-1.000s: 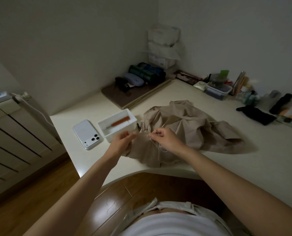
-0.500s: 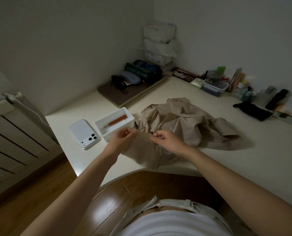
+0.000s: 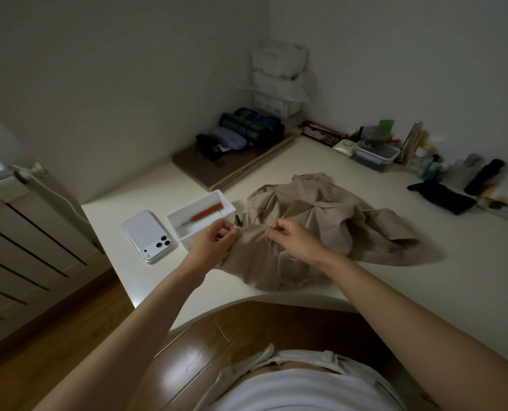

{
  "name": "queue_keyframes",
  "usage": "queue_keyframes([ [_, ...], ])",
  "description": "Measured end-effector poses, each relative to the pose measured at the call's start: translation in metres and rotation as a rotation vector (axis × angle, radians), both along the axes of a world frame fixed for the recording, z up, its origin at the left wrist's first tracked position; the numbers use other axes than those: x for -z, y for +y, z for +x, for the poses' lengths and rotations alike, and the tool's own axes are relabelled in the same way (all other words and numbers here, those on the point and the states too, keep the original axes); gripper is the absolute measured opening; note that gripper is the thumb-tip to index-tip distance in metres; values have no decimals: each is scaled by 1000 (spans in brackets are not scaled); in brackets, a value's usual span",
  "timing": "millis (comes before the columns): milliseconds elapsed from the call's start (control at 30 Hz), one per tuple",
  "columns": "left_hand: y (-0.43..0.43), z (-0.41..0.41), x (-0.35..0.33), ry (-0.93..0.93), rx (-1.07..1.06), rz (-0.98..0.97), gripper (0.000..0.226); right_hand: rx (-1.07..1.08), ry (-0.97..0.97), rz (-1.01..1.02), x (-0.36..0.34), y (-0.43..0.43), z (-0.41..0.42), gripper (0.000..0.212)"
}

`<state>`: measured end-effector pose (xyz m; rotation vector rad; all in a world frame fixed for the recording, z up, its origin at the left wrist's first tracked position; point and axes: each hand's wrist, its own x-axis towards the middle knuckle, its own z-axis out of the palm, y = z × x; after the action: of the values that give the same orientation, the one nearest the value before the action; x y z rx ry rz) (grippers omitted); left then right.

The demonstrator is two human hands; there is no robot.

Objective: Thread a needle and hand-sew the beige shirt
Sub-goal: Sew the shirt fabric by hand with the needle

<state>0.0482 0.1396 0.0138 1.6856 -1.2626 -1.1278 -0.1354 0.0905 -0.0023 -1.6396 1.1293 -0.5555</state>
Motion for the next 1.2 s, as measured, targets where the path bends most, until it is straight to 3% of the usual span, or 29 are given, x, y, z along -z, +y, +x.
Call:
queue_keyframes([
  [133,-1,-5,2,-222,-3,-67,12,-42,2,38,1,4,4,14],
  [400,1,-10,5,-295,9,-252,10,22,-162,83,3,7,7,45],
  [467,2,-13,4,-274,-7,-320,11,57,-212,87,3,8,8,44],
  [600,5,-15,8,-128,-106,-332,11,95,-253,84,0,10,6,7],
  [700,6,-11,8,7,-140,-166,17,130,-286,71,0,12,4,5],
  [833,10,-7,13,147,-11,92,35,114,-292,76,1,14,3,8],
  [967,12,-10,11,281,-106,-59,12,94,-264,47,1,16,3,9],
  [1067,12,-9,10,277,-108,-230,23,98,-250,16,0,18,3,8],
  [1200,15,-9,9,114,-77,-293,29,134,-240,-18,1,18,4,11],
])
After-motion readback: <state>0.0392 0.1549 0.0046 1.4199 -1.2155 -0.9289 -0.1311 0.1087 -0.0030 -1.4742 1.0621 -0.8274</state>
